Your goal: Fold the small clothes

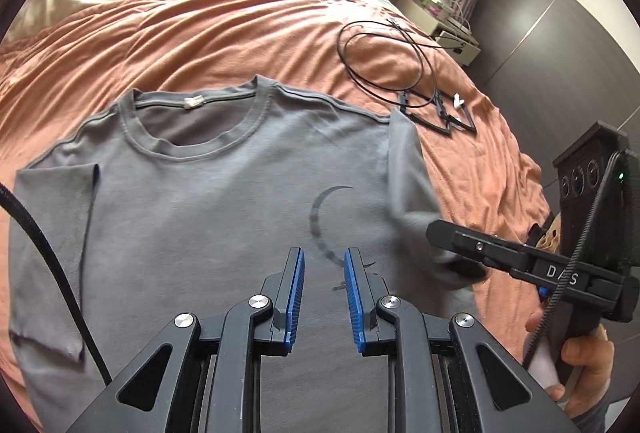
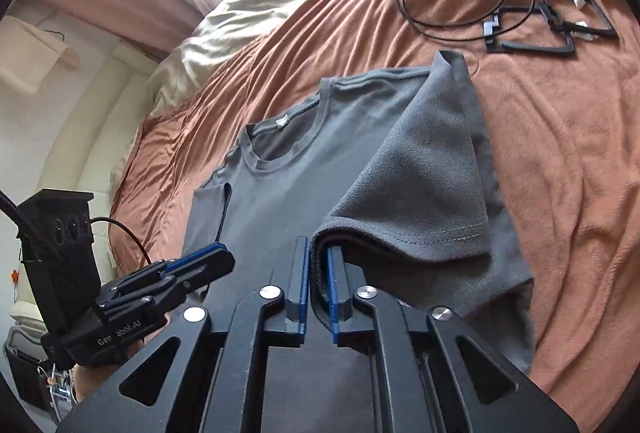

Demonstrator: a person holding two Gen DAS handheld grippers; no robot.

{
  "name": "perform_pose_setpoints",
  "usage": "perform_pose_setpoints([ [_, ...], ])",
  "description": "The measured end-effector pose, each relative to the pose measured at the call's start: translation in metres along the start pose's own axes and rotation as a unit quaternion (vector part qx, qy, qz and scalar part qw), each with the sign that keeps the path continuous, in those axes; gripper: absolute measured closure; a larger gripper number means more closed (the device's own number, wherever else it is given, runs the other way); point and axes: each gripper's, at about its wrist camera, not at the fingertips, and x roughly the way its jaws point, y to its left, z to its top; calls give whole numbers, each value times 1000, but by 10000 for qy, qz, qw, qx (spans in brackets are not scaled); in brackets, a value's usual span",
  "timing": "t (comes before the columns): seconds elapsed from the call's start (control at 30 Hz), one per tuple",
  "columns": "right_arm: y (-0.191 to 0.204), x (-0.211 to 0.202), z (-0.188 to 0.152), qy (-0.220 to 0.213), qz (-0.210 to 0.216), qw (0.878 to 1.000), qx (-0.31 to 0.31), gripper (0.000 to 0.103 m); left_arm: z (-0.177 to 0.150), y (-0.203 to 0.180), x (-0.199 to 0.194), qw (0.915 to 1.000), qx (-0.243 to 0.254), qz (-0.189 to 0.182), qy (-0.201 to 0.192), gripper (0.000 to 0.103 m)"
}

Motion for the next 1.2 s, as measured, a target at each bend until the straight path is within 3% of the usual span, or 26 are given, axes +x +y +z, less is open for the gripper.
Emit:
perform_pose_setpoints([
  [0.03,-2,-2,1,-104,-47,9999,43,58,0,2,-1,10000,-1,7,-6,81],
  [0.1,-11,-8,1,-278,21,9994,182,36,-1,4,-2,10000,12,15,-13,81],
  [0.13,-16,-10,1,-309,36,9992,263,35,-1,4,-2,10000,22,8,-12,81],
  [0.6,-72,-56,-18,-779,-696,9928,593,36,2,-53,46,9973,610,-338,226,81],
  [0.73,-81,-74,-27,-762,-736,9921,668,58,2,-72,68,9950,810,-457,365,80],
  [0.93,-90,-85,-39,-726,-862,9915,651,66,3,-97,99,9923,982,-557,513,80],
  [1.03,-90,-89,-42,-683,-937,9914,611,67,5,-108,112,9912,1082,-555,520,75],
  [1.1,-95,-96,-45,-777,-811,9907,768,67,6,-115,119,9913,1158,-425,461,62],
  [1.2,-98,-105,-50,-882,-685,9899,876,67,9,-119,132,9915,1213,-201,426,61],
])
